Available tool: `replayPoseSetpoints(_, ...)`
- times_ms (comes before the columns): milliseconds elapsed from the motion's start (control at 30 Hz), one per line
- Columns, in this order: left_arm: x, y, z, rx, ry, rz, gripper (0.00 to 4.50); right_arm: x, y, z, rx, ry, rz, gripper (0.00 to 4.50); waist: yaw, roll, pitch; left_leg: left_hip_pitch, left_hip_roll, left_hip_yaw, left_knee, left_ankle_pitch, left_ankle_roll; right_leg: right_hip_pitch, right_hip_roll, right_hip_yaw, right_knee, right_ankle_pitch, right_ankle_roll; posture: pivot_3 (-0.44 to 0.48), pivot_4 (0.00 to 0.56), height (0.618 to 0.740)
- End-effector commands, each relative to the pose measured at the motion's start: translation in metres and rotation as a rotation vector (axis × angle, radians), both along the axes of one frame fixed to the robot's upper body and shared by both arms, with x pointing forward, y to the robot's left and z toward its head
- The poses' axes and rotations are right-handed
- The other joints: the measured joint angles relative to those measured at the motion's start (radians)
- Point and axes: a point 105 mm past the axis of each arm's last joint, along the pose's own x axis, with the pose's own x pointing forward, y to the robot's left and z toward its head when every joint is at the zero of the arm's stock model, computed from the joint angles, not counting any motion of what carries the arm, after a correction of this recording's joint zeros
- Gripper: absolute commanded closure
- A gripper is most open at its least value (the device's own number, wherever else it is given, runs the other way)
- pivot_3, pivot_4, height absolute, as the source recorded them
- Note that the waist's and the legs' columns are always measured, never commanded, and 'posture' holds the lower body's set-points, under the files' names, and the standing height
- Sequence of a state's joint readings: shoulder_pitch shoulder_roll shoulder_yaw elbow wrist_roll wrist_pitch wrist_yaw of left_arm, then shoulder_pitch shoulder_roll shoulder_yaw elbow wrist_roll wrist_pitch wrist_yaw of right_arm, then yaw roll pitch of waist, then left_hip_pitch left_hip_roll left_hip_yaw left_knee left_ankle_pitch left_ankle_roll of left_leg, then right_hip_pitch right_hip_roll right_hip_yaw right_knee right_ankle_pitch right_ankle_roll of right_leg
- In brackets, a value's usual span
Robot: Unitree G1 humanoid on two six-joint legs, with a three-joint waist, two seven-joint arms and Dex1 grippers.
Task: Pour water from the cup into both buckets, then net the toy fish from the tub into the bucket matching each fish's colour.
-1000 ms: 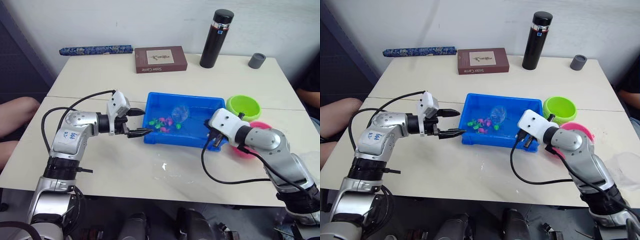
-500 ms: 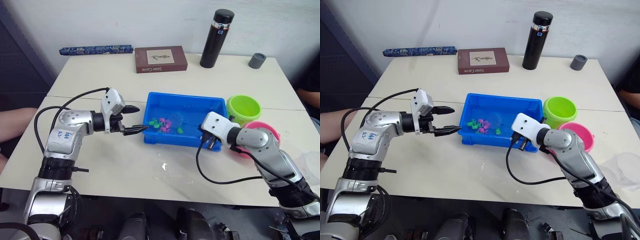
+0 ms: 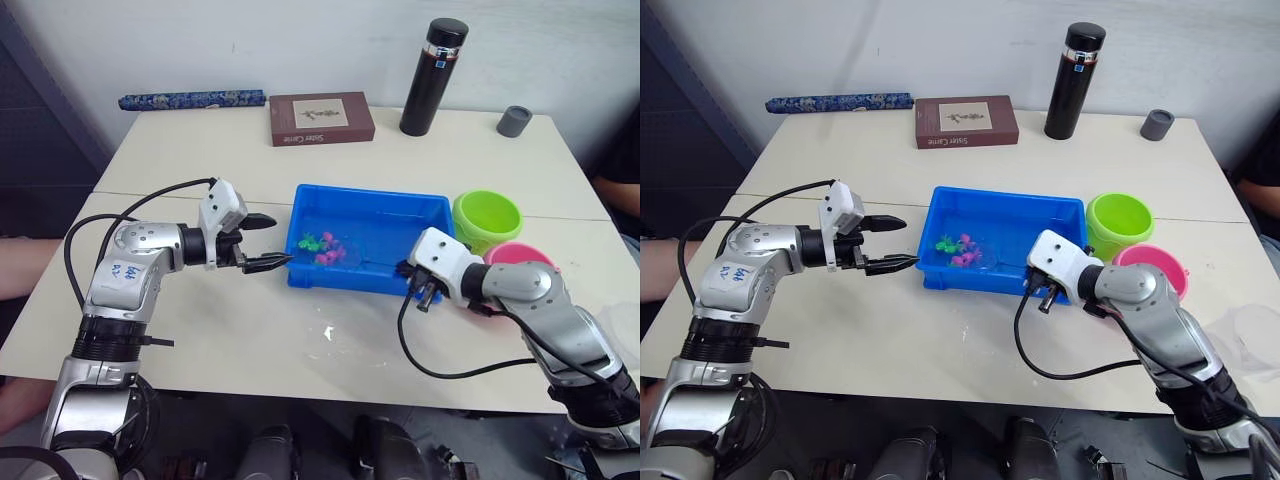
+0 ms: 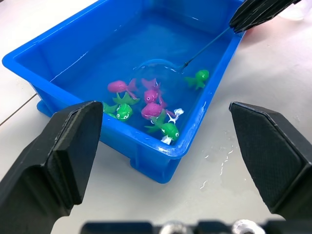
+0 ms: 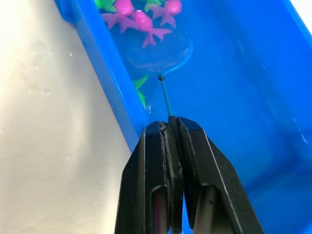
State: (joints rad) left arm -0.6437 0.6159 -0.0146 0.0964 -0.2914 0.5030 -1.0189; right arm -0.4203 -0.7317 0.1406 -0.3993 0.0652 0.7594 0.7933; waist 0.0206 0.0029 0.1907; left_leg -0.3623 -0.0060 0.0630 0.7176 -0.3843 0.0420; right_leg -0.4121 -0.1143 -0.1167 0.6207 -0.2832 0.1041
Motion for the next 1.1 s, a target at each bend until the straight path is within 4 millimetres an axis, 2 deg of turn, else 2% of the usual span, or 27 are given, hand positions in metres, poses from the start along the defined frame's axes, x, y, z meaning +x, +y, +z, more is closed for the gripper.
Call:
replayPoseSetpoints(33, -0.002, -0.003, 0.010, -0.007, -0.036, -0.027, 0.03, -0.003, -0.002, 0.016, 0.036, -0.036, -0.005, 4.50, 0.000, 0.000, 0.000, 0.000, 0.000, 0.000, 0.000, 0.000, 0.000, 0.000, 0.000, 0.000, 0.000, 0.000, 0.000, 0.000, 0.150, 0.740)
replayPoseSetpoints(367, 0.000, -0.006, 0.010, -0.002, -0.036, -0.035, 0.03, -0.009, -0.001, 0.020, 0.168, 0.038, -0.027, 4.50, 0.000, 0.000, 0.000, 0.000, 0.000, 0.000, 0.000, 0.000, 0.000, 0.000, 0.000, 0.000, 0.000, 0.000, 0.000, 0.000, 0.150, 0.740)
replayPoseSetpoints(533, 0.000, -0.003, 0.006, 0.031, -0.039, -0.043, 0.03, -0.008, 0.000, 0.012, 0.085, 0.029, -0.010, 4.50, 0.000, 0.000, 0.000, 0.000, 0.000, 0.000, 0.000, 0.000, 0.000, 0.000, 0.000, 0.000, 0.000, 0.000, 0.000, 0.000, 0.150, 0.740)
replayPoseSetpoints(700, -0.001, 0.001, 0.006, 0.039, -0.035, -0.042, 0.03, -0.003, 0.008, 0.006, 0.092, 0.032, 0.006, 4.50, 0.000, 0.000, 0.000, 0.000, 0.000, 0.000, 0.000, 0.000, 0.000, 0.000, 0.000, 0.000, 0.000, 0.000, 0.000, 0.000, 0.150, 0.740)
replayPoseSetpoints(900, 0.000, 0.006, 0.008, 0.037, -0.040, -0.022, 0.03, -0.001, 0.017, 0.009, 0.138, 0.041, 0.027, 4.50, 0.000, 0.000, 0.000, 0.000, 0.000, 0.000, 0.000, 0.000, 0.000, 0.000, 0.000, 0.000, 0.000, 0.000, 0.000, 0.000, 0.150, 0.740)
replayPoseSetpoints(1100, 0.000, 0.008, 0.007, 0.034, -0.041, -0.011, 0.03, 0.000, 0.016, 0.010, 0.127, 0.034, 0.029, 4.50, 0.000, 0.000, 0.000, 0.000, 0.000, 0.000, 0.000, 0.000, 0.000, 0.000, 0.000, 0.000, 0.000, 0.000, 0.000, 0.000, 0.150, 0.740)
